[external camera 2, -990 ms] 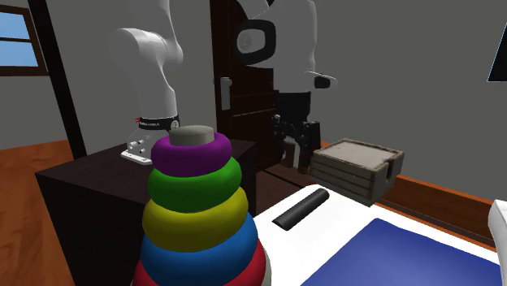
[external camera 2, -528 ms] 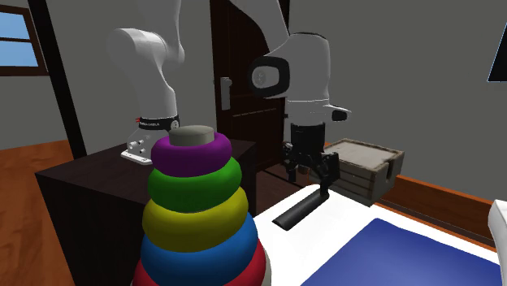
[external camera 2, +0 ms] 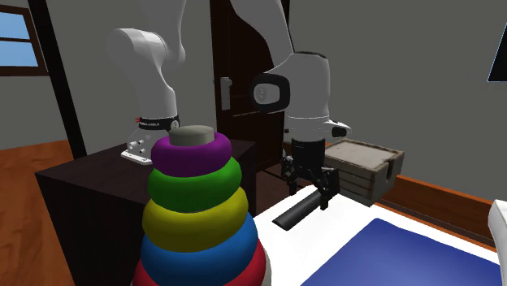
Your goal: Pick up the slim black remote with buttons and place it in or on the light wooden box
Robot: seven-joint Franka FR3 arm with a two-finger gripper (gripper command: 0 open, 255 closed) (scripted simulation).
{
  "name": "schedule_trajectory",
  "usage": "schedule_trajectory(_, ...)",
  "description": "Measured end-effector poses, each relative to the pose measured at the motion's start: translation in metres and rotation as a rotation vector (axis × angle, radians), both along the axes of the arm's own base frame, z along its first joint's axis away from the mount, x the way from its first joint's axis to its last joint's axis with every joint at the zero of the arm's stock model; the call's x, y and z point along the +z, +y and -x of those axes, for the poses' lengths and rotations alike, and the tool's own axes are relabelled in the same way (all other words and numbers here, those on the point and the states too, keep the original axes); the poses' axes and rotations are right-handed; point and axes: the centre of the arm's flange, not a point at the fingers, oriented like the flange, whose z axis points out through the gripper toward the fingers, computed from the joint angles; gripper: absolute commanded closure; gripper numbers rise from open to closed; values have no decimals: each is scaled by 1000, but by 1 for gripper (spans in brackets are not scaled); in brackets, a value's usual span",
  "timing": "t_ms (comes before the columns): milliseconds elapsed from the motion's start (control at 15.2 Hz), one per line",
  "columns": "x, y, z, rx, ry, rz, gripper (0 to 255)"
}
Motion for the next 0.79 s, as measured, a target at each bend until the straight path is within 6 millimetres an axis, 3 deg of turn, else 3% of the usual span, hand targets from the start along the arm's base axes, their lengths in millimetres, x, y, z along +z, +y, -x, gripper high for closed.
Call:
schedule_trajectory(264, -1, 0, 0, 0, 0, 0, 0)
schedule_trajectory(330, -1, 0, 0, 0, 0, 0, 255)
schedule_trajectory(792, 0, 1, 1, 1, 4, -2, 255)
